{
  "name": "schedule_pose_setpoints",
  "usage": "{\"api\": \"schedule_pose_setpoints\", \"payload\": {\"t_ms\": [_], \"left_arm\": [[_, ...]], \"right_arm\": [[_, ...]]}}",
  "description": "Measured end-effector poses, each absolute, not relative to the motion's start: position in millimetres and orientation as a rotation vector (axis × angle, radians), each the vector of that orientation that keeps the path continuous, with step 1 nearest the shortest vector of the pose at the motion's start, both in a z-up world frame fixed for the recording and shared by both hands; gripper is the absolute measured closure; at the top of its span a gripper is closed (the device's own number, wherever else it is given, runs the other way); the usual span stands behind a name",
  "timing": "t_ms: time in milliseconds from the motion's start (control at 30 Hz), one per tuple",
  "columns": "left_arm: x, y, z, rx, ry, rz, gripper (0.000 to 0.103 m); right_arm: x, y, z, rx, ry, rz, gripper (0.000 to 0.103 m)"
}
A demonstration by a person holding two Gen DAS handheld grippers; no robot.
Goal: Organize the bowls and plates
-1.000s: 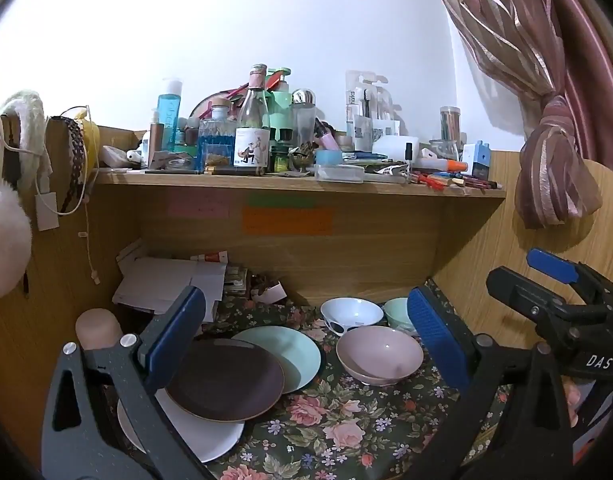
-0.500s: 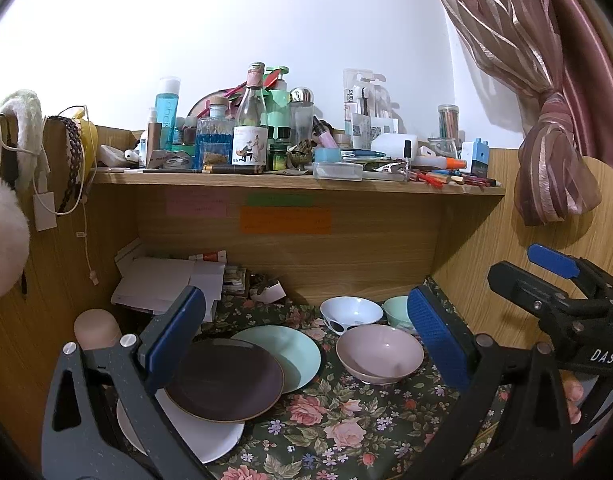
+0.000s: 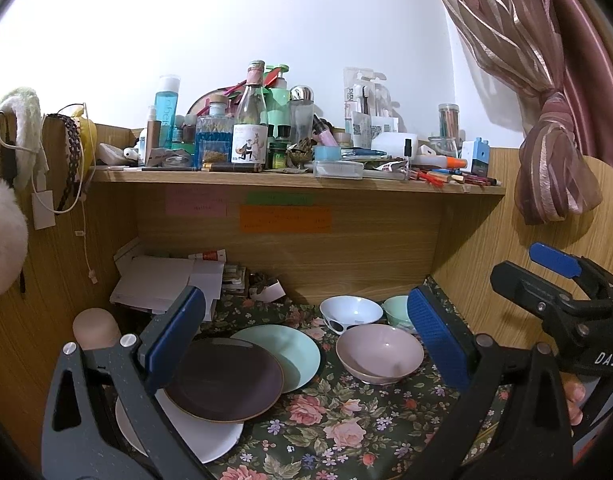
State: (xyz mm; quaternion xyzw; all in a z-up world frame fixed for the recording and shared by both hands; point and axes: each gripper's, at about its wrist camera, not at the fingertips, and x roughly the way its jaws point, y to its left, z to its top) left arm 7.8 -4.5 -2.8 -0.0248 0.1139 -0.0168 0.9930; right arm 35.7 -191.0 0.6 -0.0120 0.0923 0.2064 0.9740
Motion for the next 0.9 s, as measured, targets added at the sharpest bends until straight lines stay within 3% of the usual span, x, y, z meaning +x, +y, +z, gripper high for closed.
{"api": "schedule_pose_setpoints", "payload": {"t_ms": [900], "left_arm": [[9.2,-7.3,-5.0,-0.044,0.226,-0.033,0.0]], "right_arm": [[35.9,-189.8,1.2,-0.018,0.186,0.422,0.0]]}}
